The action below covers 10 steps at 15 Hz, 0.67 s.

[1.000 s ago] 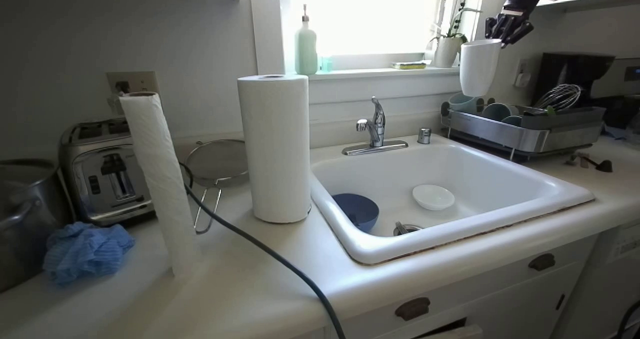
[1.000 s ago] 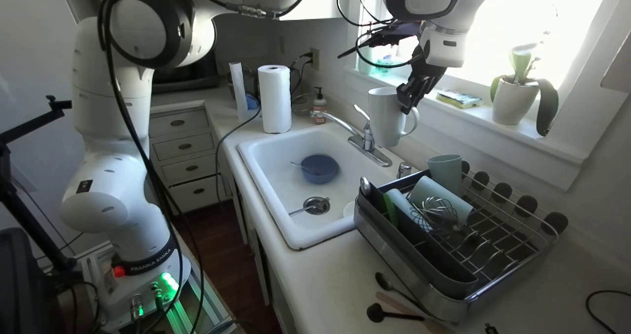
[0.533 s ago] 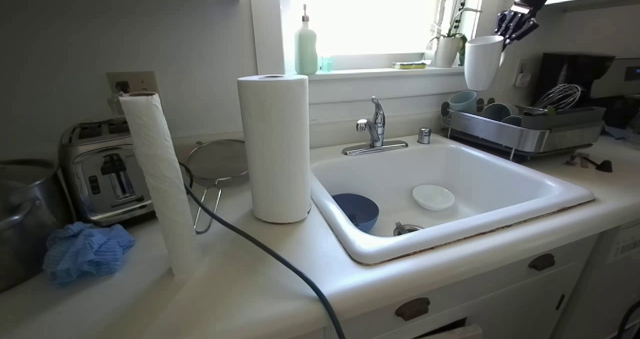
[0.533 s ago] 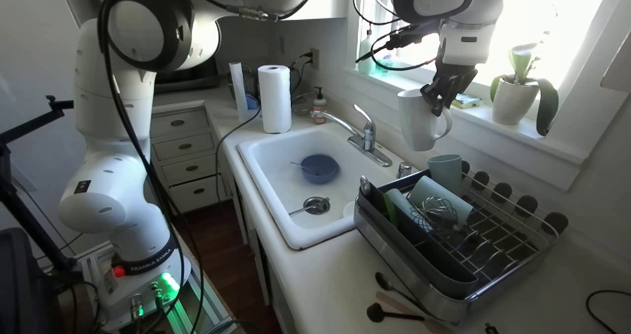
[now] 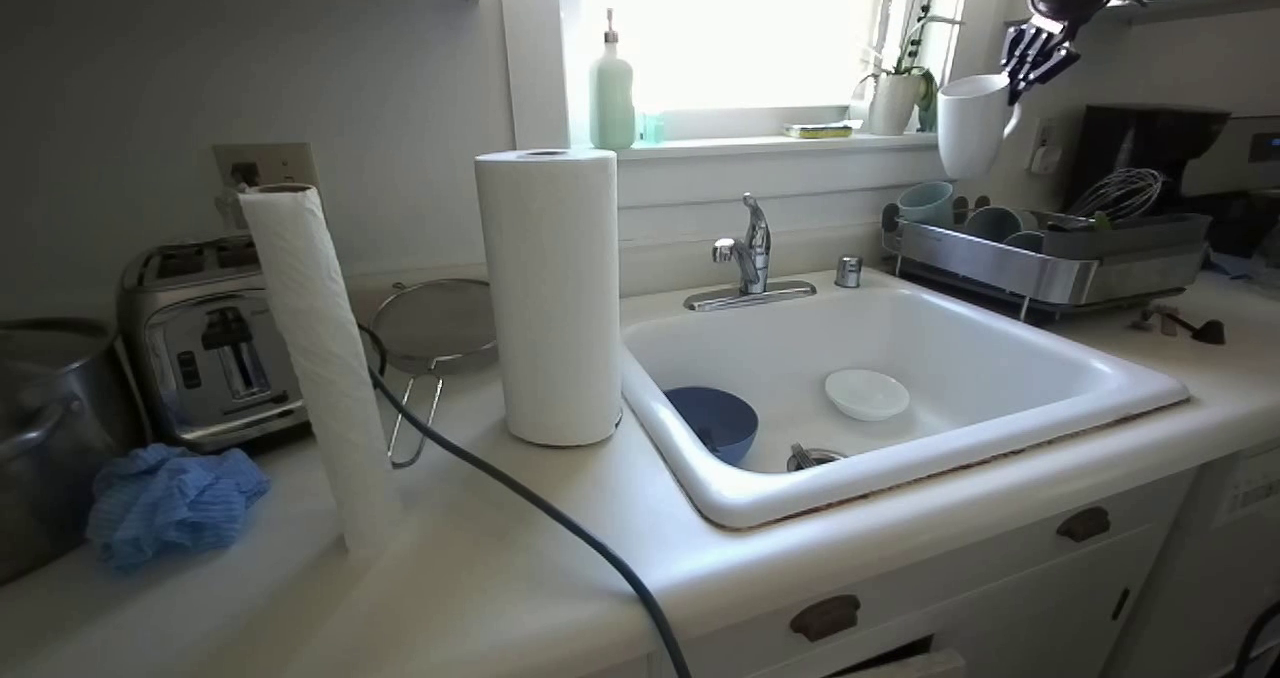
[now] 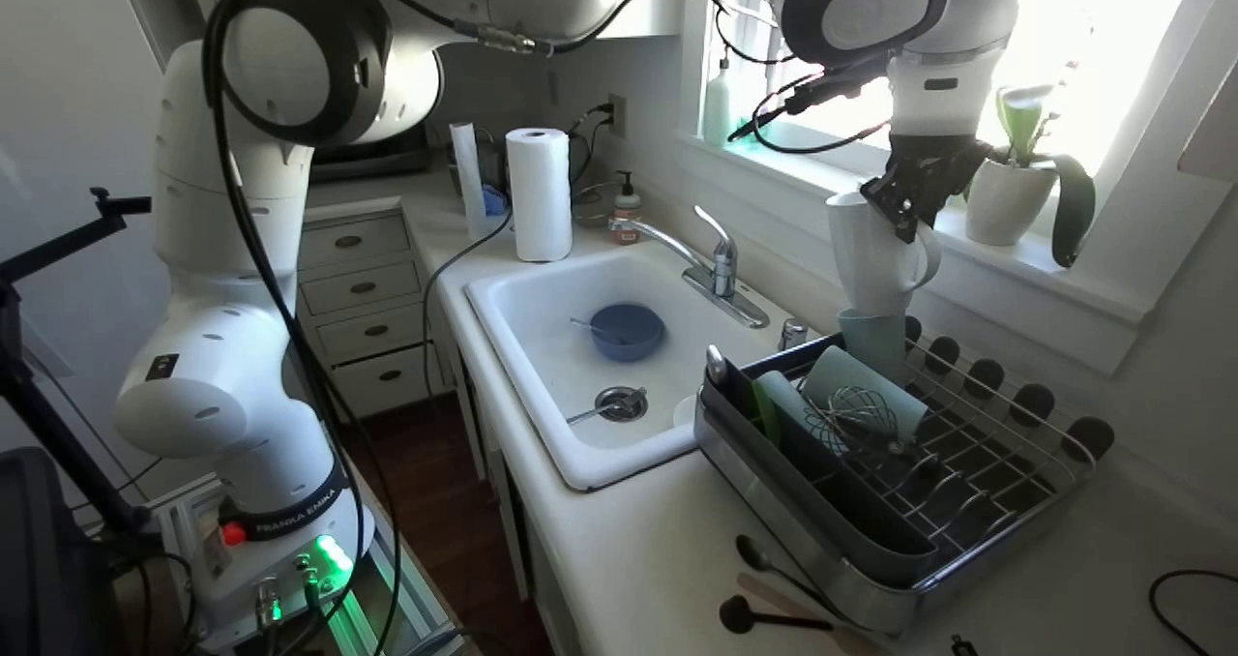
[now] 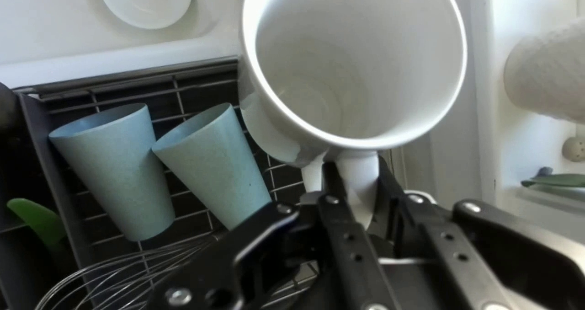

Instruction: Remove the white mug from the sink and put it in the drying rack

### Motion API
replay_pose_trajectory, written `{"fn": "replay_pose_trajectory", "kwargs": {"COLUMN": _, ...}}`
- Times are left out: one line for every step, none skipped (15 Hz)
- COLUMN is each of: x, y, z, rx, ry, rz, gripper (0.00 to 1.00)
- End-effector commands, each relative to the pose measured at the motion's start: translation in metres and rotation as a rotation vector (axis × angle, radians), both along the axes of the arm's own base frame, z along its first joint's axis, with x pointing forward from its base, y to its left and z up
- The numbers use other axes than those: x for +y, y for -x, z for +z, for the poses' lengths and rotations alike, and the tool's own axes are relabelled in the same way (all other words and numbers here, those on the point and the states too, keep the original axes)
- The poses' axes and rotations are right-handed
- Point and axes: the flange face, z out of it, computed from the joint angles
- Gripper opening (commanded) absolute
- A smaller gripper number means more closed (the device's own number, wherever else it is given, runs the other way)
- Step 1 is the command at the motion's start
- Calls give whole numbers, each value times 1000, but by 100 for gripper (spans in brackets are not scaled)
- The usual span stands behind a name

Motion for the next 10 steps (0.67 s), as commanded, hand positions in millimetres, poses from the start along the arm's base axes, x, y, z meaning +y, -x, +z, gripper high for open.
{"fn": "replay_pose_trajectory", "kwargs": {"x": -14, "y": 4, "z": 12, "rx": -32, "ry": 61, "rz": -116, "gripper": 5}}
{"fn": "replay_pose_trajectory", "kwargs": {"x": -18, "y": 4, "z": 10, "rx": -30, "ry": 75, "rz": -137, "gripper": 5}}
{"fn": "replay_pose_trajectory", "kwargs": {"x": -22, "y": 5, "z": 7, "rx": -26, "ry": 83, "rz": -153, "gripper": 5}}
{"fn": "replay_pose_trajectory", "kwargs": {"x": -26, "y": 5, "z": 4, "rx": -22, "ry": 95, "rz": -173, "gripper": 5}}
{"fn": "replay_pose_trajectory", "kwargs": {"x": -29, "y": 5, "z": -1, "rx": -14, "ry": 98, "rz": -186, "gripper": 5}}
{"fn": "replay_pose_trajectory", "kwargs": {"x": -33, "y": 4, "z": -6, "rx": -11, "ry": 109, "rz": -204, "gripper": 5}}
{"fn": "replay_pose_trajectory", "kwargs": {"x": -37, "y": 2, "z": -12, "rx": -8, "ry": 118, "rz": -212, "gripper": 5}}
{"fn": "replay_pose_trajectory", "kwargs": {"x": -41, "y": 1, "z": -18, "rx": -1, "ry": 134, "rz": -226, "gripper": 5}}
{"fn": "replay_pose_trajectory", "kwargs": {"x": -45, "y": -2, "z": -25, "rx": 6, "ry": 149, "rz": -239, "gripper": 5}}
{"fn": "replay_pose_trajectory", "kwargs": {"x": -48, "y": -4, "z": -31, "rx": 12, "ry": 163, "rz": -249, "gripper": 5}}
